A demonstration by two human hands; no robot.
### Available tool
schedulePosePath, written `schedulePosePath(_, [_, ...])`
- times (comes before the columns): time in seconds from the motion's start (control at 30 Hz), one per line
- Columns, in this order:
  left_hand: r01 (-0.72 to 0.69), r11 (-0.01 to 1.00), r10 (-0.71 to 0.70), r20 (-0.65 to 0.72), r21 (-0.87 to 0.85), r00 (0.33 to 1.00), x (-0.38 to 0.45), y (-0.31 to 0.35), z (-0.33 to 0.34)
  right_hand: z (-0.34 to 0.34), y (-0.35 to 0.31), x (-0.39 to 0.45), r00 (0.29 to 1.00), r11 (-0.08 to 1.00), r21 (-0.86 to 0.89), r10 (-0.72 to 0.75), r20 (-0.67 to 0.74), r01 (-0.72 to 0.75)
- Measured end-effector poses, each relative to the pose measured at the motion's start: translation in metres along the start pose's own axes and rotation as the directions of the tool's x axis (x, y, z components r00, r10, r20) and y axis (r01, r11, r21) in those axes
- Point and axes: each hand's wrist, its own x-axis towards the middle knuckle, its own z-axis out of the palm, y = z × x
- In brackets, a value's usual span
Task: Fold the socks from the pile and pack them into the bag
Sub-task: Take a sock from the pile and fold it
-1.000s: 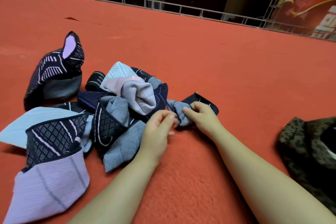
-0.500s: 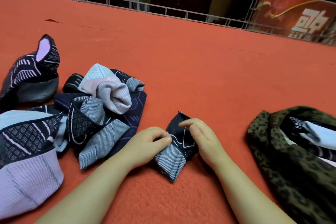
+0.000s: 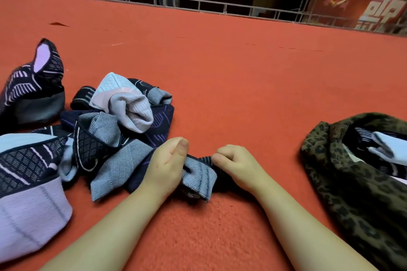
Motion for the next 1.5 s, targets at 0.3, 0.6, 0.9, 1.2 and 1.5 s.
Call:
schedulePosePath(0.3, [0.311, 0.95, -0.3, -0.368, -0.03, 0.88, 0.02, -0.004, -0.022, -0.003, -0.013, 0.002, 0.971, 0.861, 0.478, 0.231, -0.067, -0.172])
schedulePosePath(0.6, [0.125, 0.972, -0.18, -0.289, -0.198, 0.94, 0.011, 0.002, -0.012, 0.008, -0.008, -0.002, 0.796, 0.649, 0.755, 0.502, -0.338, -0.089])
schedulePosePath(0.9, [0.339, 0.929, -0.335, 0.051, -0.148, 0.941, -0.005, 0.009, 0.011, 0.016, -0.02, -0.006, 0.901, 0.648, 0.761, 0.352, -0.255, -0.037])
schedulePosePath(1.2, [0.365, 0.867, -0.404, -0.05, -0.339, 0.914, 0.0, 0.012, 0.009, 0.022, -0.016, -0.005, 0.979, 0.547, 0.834, 0.2, -0.049, -0.07])
schedulePosePath(1.5, [0.39, 0.657, -0.484, 0.035, -0.645, 0.874, 0.006, 0.01, 0.006, 0.017, -0.017, -0.005, 0.968, 0.467, 0.884, 0.211, -0.136, 0.022])
